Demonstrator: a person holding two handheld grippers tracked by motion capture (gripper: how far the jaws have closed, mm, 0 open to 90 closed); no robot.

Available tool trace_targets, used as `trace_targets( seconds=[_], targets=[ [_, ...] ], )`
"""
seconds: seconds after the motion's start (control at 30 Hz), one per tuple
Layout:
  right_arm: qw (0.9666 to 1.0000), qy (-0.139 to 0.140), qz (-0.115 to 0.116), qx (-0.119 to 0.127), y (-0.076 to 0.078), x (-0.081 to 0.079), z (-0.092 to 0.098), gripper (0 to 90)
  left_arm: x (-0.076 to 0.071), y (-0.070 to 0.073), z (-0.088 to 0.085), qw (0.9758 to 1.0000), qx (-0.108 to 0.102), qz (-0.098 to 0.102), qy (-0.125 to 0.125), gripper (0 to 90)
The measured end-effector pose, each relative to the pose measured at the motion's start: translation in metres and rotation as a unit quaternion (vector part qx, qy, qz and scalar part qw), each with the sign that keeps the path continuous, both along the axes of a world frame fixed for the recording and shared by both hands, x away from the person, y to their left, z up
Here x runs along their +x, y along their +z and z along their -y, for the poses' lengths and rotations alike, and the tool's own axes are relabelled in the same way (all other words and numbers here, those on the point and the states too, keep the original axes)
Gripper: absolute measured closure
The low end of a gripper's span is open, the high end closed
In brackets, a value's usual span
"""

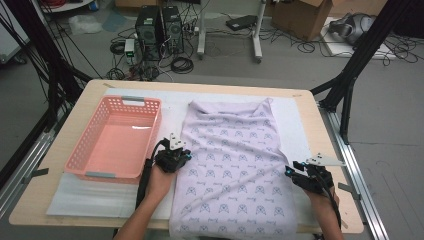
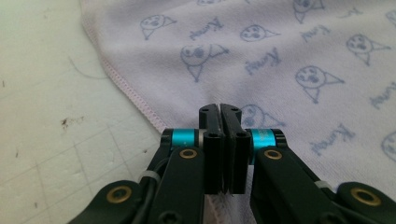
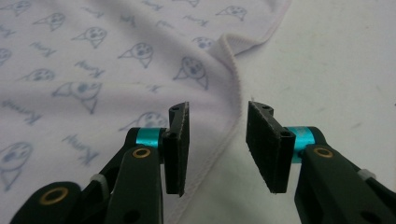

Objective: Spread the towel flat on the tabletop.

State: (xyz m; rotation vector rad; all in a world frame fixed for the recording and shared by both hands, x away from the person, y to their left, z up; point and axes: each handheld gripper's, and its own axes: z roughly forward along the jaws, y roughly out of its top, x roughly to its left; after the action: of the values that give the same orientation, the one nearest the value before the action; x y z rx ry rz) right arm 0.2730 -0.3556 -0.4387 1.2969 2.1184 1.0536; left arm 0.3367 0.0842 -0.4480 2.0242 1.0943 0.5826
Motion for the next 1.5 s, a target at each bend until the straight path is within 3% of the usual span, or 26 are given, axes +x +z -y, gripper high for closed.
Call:
trace_targets(
  seconds=[0.03,0.07,0.13,0.2,0.27,0.33,0.43,0.57,0.6,0.73,0.77,0.9,1.13,1.23,1.4,1.5],
  targets=[
    [1.0,0.003,0.003,-0.005,0.0,-0.003,-0.001,59.2,0.001,0.0,-0.002,0.9998,0.003,0.009,0.018,88.0],
    [1.0,0.003,0.002,-0.006,0.0,-0.004,-0.001,59.2,0.004,-0.001,-0.007,0.9988,-0.008,0.009,0.048,88.0],
    [1.0,0.004,0.003,-0.005,-0.001,-0.008,-0.001,59.3,0.008,-0.002,-0.015,0.9974,-0.035,-0.001,0.063,87.8],
    [1.0,0.004,-0.001,0.0,-0.002,-0.012,-0.002,59.1,0.005,-0.002,-0.013,0.9982,-0.034,0.005,0.05,81.2],
    [1.0,0.005,-0.001,0.002,-0.002,-0.015,-0.003,59.0,0.0,-0.001,-0.014,0.9978,-0.052,-0.005,0.041,59.3],
    [1.0,0.008,0.0,0.003,-0.002,-0.019,-0.003,58.6,-0.009,-0.001,-0.019,0.9962,-0.08,-0.003,0.036,48.3],
    [0.9999,0.009,0.0,0.005,-0.002,-0.028,-0.003,58.5,-0.025,-0.001,-0.026,0.9932,-0.115,-0.003,0.02,42.3],
    [1.0,0.006,0.001,0.008,-0.001,-0.044,-0.001,57.0,-0.048,0.0,-0.032,0.9915,-0.13,0.008,-0.008,38.6],
    [1.0,0.006,0.001,0.008,-0.001,-0.047,-0.001,56.5,-0.055,0.001,-0.034,0.9896,-0.143,0.013,-0.012,37.8],
    [1.0,0.001,0.005,0.008,0.001,-0.064,0.002,50.5,-0.075,0.006,-0.036,0.9868,-0.158,0.035,-0.008,37.5],
    [0.9999,0.002,0.01,0.006,0.002,-0.068,0.002,48.9,-0.08,0.007,-0.035,0.9864,-0.16,0.035,-0.009,37.4],
    [0.9998,0.002,0.016,0.007,0.003,-0.079,0.004,47.0,-0.096,0.004,-0.036,0.9887,-0.145,0.033,-0.013,34.5],
    [0.9997,0.022,0.011,-0.007,-0.003,-0.084,-0.002,47.9,-0.119,-0.005,-0.04,0.9913,-0.13,0.016,0.0,33.8],
    [0.9993,0.032,0.006,-0.017,-0.006,-0.085,-0.006,48.1,-0.125,-0.005,-0.04,0.9913,-0.131,0.012,0.0,33.8],
    [0.999,0.034,-0.007,-0.026,-0.011,-0.08,-0.011,49.8,-0.127,-0.012,-0.037,0.9922,-0.124,-0.015,-0.006,33.8],
    [0.9992,0.033,-0.014,-0.016,-0.012,-0.077,-0.009,49.7,-0.128,-0.014,-0.038,0.9922,-0.124,-0.009,-0.008,34.9]
  ],
)
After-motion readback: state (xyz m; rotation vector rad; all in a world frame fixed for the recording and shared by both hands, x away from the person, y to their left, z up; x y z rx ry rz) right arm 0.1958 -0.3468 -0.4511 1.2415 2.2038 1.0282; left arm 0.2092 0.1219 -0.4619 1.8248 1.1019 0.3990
